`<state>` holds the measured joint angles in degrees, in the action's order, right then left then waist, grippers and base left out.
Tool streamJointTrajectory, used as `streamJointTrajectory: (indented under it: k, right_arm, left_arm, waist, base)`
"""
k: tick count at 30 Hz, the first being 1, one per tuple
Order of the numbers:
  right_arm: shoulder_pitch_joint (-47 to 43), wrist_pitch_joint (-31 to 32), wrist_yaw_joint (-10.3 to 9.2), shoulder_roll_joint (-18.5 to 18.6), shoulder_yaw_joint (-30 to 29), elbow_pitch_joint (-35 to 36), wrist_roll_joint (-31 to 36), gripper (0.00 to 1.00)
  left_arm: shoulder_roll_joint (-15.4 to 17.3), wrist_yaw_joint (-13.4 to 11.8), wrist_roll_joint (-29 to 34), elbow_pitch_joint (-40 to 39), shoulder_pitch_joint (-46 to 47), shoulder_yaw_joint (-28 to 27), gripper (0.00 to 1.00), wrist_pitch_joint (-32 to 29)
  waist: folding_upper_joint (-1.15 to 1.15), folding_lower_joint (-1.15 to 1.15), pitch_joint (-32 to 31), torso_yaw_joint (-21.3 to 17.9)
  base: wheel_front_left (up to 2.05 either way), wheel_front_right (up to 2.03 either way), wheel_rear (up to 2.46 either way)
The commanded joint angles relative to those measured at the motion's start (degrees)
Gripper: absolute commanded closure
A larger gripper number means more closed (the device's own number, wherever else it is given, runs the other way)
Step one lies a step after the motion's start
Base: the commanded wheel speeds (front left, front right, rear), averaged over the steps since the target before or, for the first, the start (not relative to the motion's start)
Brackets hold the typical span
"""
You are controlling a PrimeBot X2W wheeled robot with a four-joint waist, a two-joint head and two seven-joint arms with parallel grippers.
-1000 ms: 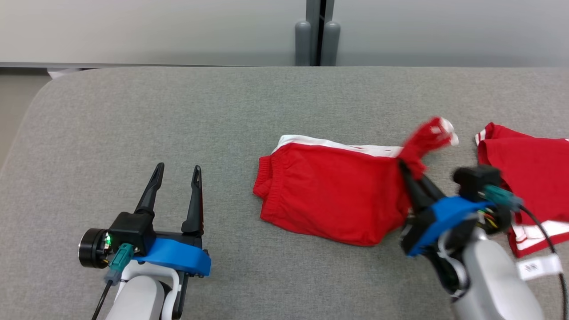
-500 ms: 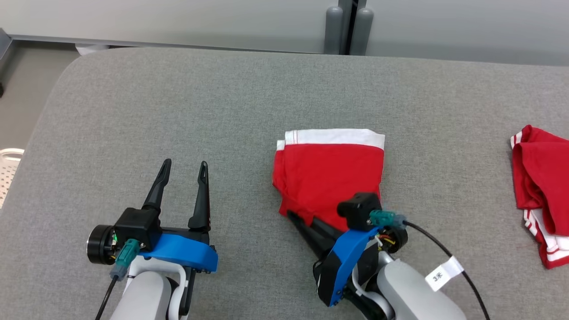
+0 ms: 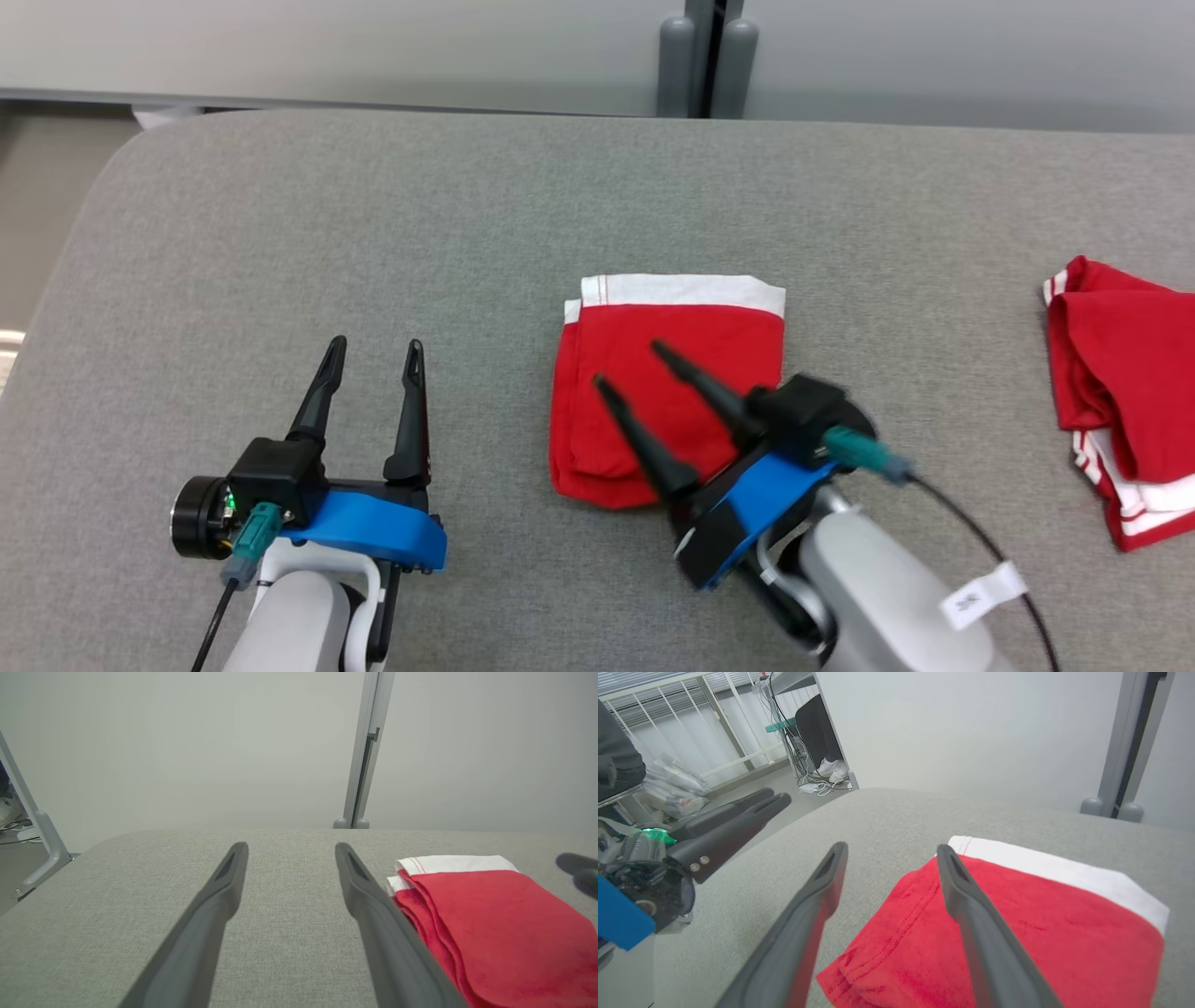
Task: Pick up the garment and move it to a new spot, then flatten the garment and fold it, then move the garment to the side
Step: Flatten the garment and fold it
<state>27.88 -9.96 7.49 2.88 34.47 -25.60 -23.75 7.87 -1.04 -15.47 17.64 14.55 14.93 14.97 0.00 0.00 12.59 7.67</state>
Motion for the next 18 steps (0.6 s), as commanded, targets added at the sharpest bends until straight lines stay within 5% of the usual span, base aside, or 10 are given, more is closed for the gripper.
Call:
streamJointTrajectory:
  k: [1,12,18]
  right_arm:
    - [-0.78,-1.22,0.01,0.38,-3.05,1.55,1.14,0.00]
    - [-12.57,1.38,0.01,3.30,-27.93,13.06,8.10,0.00]
    - [-20.51,4.62,0.01,2.40,-35.70,18.32,11.05,0.00]
  left_arm:
    - [0.51,-0.37,0.42,0.07,-0.52,-0.39,0.00,0.23]
    - [2.90,-0.97,-0.13,-0.29,-3.54,-1.08,0.00,-0.78]
    - [3.80,-1.52,-0.52,-0.85,-6.35,-0.88,0.00,-1.99]
  waist:
    - [0.00,0.00,-0.95,-0.97]
    - [0.00,0.00,-4.24,-5.00]
    - [0.00,0.00,-7.18,-6.04]
  base:
    - [0.00,0.00,0.00]
    - [0.00,0.00,0.00]
    - [0.00,0.00,0.00]
